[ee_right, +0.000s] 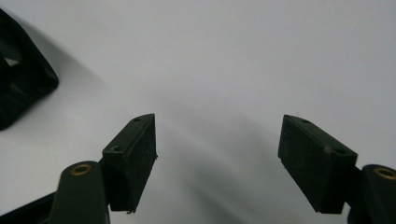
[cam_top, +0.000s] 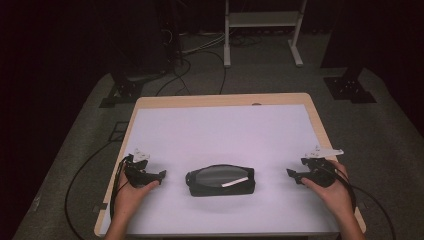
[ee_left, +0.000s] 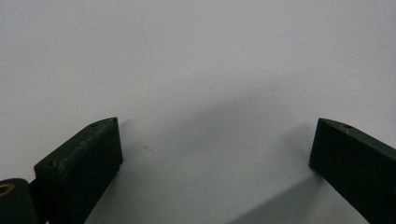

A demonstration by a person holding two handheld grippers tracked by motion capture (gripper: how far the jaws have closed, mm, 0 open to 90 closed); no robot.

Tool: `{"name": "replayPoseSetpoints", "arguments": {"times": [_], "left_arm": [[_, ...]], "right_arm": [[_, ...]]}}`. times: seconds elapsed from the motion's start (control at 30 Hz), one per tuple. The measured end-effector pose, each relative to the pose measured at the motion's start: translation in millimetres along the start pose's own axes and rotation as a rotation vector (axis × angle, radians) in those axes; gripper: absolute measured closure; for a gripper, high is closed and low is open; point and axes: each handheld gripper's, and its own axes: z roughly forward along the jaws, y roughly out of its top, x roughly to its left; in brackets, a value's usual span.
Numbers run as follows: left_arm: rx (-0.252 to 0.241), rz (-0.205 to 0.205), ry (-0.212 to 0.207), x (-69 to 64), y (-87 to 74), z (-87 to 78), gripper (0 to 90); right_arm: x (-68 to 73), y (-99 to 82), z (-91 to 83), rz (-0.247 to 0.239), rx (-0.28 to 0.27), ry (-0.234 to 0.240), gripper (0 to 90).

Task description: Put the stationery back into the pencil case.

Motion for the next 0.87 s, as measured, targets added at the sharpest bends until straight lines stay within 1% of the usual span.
{"name": "replayPoseSetpoints", "arguments": {"times": [0.13, 0.17, 0.27, 0.4, 0.47, 0.57, 0.7, 0.73, 0.8, 0.87], "left_arm": [[0.000, 0.000, 0.000, 0.0, 0.0, 0.0, 1.6], [0.000, 0.000, 0.001, 0.0, 0.0, 0.0, 1.6], [0.000, -0.001, 0.000, -0.1, 0.0, 0.0, 1.6], [0.001, 0.001, 0.000, 0.0, 0.0, -0.1, 1.6], [0.000, -0.001, 0.000, -0.2, -0.1, 0.0, 1.6], [0.000, -0.001, 0.000, -0.2, -0.1, 0.0, 1.6], [0.000, 0.000, 0.001, -0.1, 0.0, -0.1, 1.6], [0.000, 0.000, 0.000, 0.0, 0.1, 0.0, 1.6], [0.000, -0.001, -0.001, 0.1, 0.1, -0.2, 1.6], [0.000, -0.003, 0.000, -0.1, 0.1, -0.6, 1.8]], "right_arm": [[-5.7, -8.7, -0.2, 0.016, 0.003, -0.019, 27.3], [-6.8, -10.7, 0.1, 0.018, 0.004, -0.031, 27.3], [-10.0, -16.7, 2.4, 0.027, 0.009, -0.052, 27.3], [-13.9, -23.2, 6.4, 0.039, 0.017, -0.070, 28.2], [-14.9, -25.8, 7.6, 0.038, 0.014, -0.082, 29.0], [-15.3, -28.4, 9.0, 0.035, 0.022, -0.091, 27.6], [-17.1, -33.0, 9.5, 0.060, -0.005, -0.083, 26.4], [-17.7, -34.9, 9.5, 0.066, -0.019, -0.079, 26.2], [-17.3, -36.9, 9.5, 0.064, -0.033, -0.081, 26.1], [-17.1, -36.9, 9.5, 0.063, -0.033, -0.083, 25.7]]}}
